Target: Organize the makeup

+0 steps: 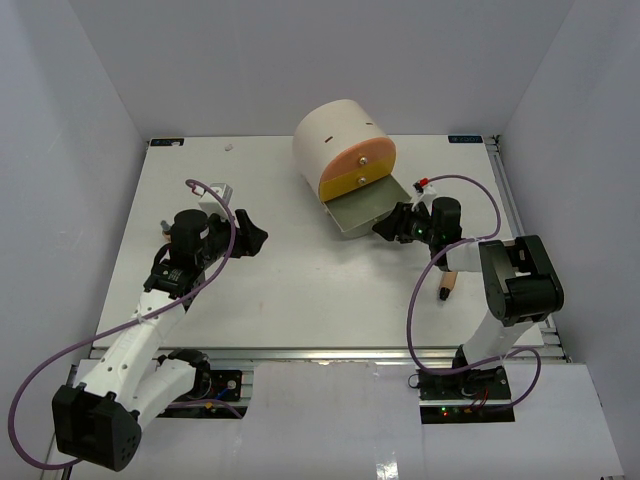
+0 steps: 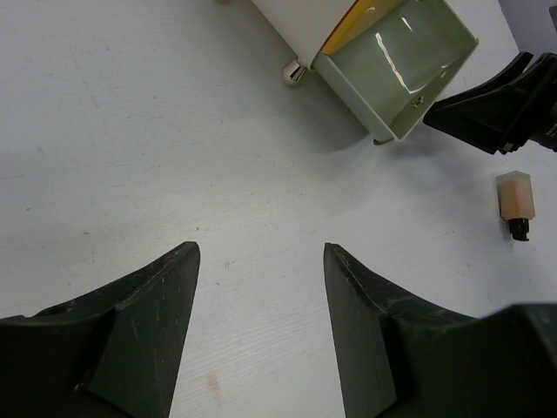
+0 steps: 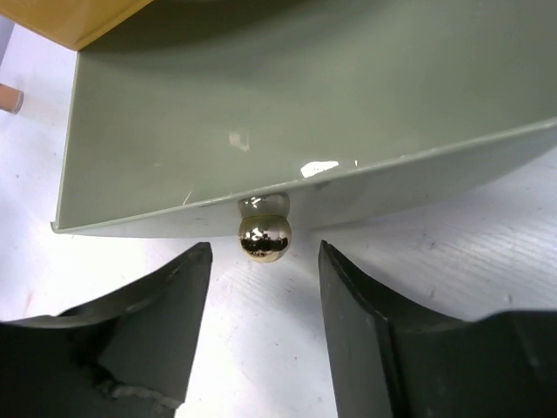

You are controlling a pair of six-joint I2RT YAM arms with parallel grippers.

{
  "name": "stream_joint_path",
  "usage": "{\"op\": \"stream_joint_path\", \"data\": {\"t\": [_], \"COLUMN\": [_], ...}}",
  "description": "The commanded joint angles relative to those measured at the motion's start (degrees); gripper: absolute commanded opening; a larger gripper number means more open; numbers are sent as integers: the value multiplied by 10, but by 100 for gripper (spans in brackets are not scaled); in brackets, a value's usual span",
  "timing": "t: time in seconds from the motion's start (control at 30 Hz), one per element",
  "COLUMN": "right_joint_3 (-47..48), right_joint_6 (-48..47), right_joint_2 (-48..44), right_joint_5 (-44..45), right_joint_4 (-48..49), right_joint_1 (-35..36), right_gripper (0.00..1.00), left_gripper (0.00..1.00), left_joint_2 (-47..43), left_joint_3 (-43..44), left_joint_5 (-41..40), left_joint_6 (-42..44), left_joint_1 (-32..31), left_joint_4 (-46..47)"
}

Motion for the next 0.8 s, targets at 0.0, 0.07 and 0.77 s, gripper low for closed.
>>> {"op": "stream_joint_path", "data": {"t": [0.0, 0.07, 0.77], "right_joint_3": [8, 13, 139], "right_joint_6": [-35, -53, -359], "right_joint_2": [-40, -58, -249], "right_joint_5": [-16, -21, 288], "right_joint_4": [-26, -54, -740], "right_joint_1": [-4, -9, -61], "right_gripper": [76, 81, 98], "left_gripper": [70, 70, 70], "left_joint_2": [-15, -18, -68], "left_joint_3": [-3, -3, -3], "left_joint_5": [1, 2, 23], "left_joint_6": [1, 1, -11], "left_joint_1": [3, 3, 3], "left_joint_4": [10, 10, 9]}}
